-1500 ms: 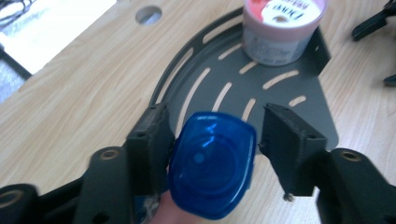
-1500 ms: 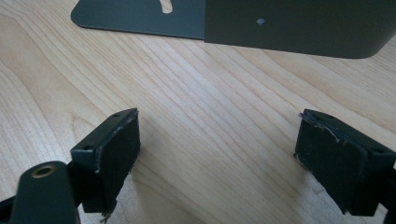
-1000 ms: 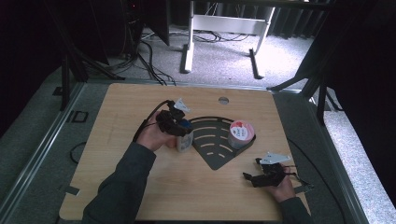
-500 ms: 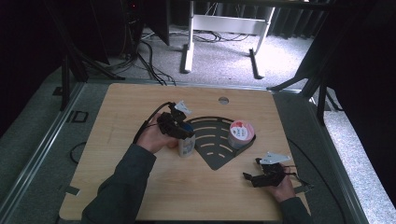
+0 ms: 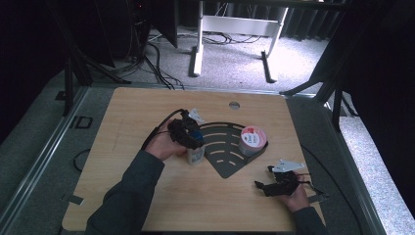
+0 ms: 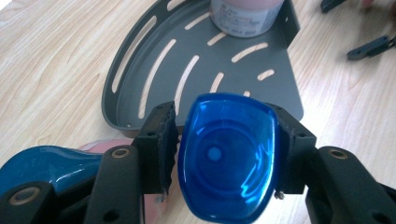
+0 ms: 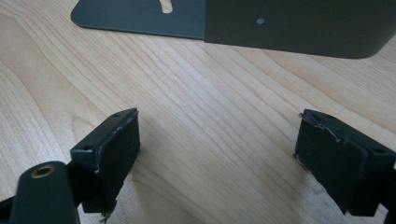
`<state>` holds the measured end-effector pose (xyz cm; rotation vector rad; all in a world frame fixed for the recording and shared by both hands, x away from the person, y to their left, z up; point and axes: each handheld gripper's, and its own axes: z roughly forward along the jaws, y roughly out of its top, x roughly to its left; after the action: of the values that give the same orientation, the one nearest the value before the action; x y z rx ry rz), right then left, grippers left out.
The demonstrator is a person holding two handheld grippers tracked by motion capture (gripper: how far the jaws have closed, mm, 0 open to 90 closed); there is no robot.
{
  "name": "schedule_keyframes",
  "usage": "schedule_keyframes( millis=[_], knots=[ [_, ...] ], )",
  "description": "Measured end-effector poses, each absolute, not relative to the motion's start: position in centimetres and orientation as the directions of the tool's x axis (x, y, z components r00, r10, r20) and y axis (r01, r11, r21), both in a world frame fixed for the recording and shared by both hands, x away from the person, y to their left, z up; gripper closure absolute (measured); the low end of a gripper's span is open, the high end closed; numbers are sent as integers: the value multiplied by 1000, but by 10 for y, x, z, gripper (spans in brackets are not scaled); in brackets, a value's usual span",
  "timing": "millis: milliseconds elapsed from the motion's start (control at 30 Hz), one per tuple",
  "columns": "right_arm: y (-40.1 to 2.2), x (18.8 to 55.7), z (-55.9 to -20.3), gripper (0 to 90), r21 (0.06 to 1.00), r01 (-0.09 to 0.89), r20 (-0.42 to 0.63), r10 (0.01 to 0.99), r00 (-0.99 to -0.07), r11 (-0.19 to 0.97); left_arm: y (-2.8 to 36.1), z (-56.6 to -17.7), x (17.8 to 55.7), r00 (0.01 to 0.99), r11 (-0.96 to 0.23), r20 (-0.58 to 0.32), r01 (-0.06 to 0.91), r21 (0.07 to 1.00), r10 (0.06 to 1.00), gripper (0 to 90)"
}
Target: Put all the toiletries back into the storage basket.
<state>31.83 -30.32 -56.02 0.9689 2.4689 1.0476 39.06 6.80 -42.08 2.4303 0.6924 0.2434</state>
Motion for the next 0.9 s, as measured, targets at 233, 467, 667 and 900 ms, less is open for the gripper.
schedule_keyframes(
  millis=[233,467,667,900],
  knots=[
    [-303,318,-560,136,720,471,-3,681,-732,510,61,-432,392,864,-743,45,403,534,501,471],
    [-303,318,-560,136,719,472,-2,681,-732,509,57,-438,393,873,-778,63,396,489,483,474],
    [-303,318,-560,136,719,472,-2,681,-732,510,55,-443,394,876,-794,70,395,463,477,475],
    [-303,318,-560,137,719,472,-2,681,-732,510,55,-446,395,883,-810,72,389,439,463,471]
  ],
)
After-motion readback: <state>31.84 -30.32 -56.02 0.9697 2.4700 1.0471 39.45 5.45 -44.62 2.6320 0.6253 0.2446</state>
